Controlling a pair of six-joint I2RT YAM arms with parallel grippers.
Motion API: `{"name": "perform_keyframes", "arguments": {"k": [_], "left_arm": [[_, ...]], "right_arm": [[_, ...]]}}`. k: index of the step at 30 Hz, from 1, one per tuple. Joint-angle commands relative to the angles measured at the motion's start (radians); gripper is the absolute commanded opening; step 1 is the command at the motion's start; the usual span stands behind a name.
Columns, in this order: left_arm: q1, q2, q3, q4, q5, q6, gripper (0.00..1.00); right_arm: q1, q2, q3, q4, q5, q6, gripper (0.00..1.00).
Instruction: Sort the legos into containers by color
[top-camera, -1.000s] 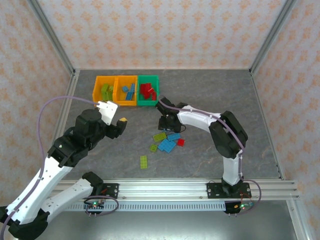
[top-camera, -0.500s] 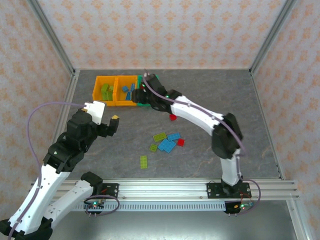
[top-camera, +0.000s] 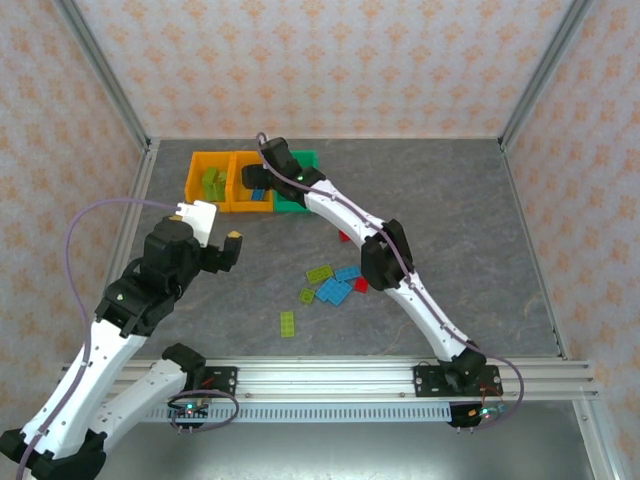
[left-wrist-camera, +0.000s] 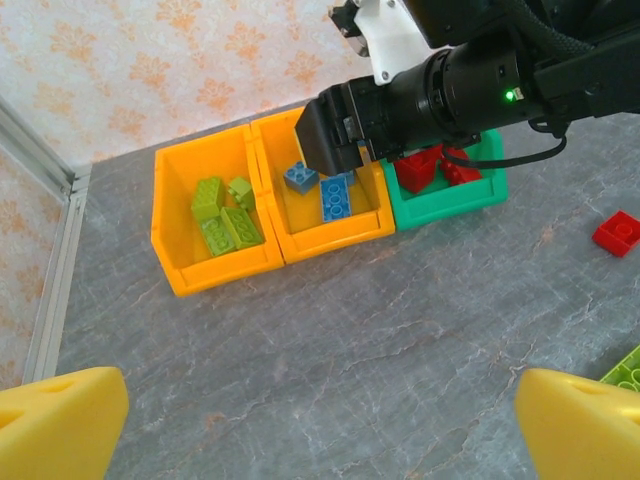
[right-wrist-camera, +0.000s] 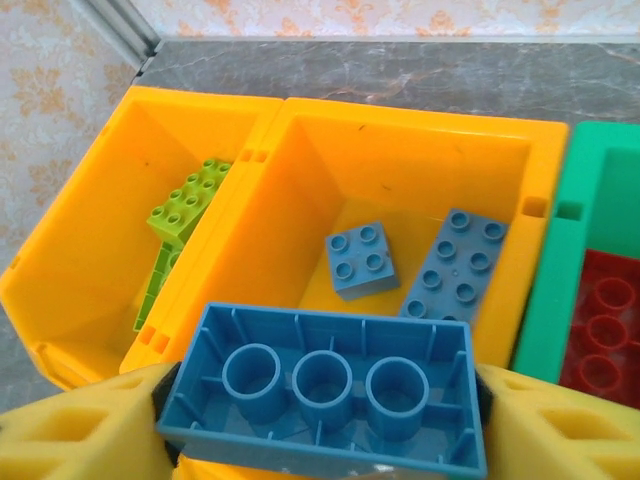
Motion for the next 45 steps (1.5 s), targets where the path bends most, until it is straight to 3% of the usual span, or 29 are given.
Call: {"name": "perform_keyframes", "arguments": {"k": [1, 5, 12, 16, 19, 22, 28, 35, 40, 45], "left_arm": [[0.012, 0.008, -0.007, 0.016, -0.010, -0.009, 1.00], [0.013, 0.023, -0.004, 0.014, -0.012, -0.006, 1.00], [0.015, 0.037, -0.011, 0.024, -0.031, -0.052, 1.00], [0.015, 0.090, 0.067, -0.071, -0.051, -0.252, 1.00], [0.014, 0.139, 0.088, -0.156, 0.017, -0.468, 0.99], [-0.004, 0.179, 0.037, -0.160, 0.164, -0.630, 0.96], [-0.249, 0.293, -0.093, -0.094, 0.189, -0.852, 0.93], [-0.506, 0.529, -0.165, -0.011, 0.124, -1.012, 0.90], [-0.544, 0.649, -0.225, 0.093, 0.186, -1.051, 0.89], [-0.584, 0.728, -0.227, 0.093, 0.182, -1.070, 0.77]], "right_arm": [[0.003, -0.009, 0.080, 0.062, -0.015, -0.048, 0.80], [0.003, -0.061, 0.086, 0.023, -0.019, -0.065, 0.84], [0.003, -0.317, -0.100, -0.134, -0.027, -0.081, 0.85], [0.003, -0.577, -0.398, -0.204, -0.015, -0.080, 0.85], [0.003, -0.795, -0.659, -0.238, -0.007, -0.079, 0.85], [0.003, -1.016, -0.921, -0.235, -0.029, -0.057, 0.86], [0.003, -1.375, -1.350, -0.141, -0.077, 0.075, 0.88], [0.003, -1.486, -1.523, -0.140, -0.043, 0.181, 0.92], [0.003, -1.458, -1.557, -0.116, -0.069, 0.219, 0.93], [0.003, -1.441, -1.555, -0.136, -0.042, 0.216, 0.93]]}}
